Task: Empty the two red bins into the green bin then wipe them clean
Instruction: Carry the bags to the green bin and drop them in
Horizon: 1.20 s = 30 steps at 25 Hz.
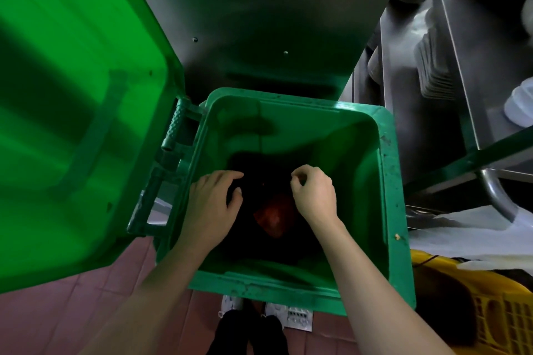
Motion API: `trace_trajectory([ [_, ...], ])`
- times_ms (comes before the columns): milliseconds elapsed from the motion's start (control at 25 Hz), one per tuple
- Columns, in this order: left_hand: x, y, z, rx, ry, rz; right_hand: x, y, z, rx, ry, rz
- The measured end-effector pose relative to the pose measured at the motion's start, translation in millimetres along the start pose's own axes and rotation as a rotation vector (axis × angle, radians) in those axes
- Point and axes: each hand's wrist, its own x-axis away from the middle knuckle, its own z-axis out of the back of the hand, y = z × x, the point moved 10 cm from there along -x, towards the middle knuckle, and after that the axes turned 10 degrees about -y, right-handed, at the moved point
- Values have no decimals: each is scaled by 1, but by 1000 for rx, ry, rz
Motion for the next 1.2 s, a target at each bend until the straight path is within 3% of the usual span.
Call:
trace_trajectory([
  [480, 28, 34, 53, -17, 131, -39, 48, -55, 39, -54, 87, 251],
  [1200, 187, 25, 232, -118, 549, -16, 168, -240, 41, -121, 91, 679],
])
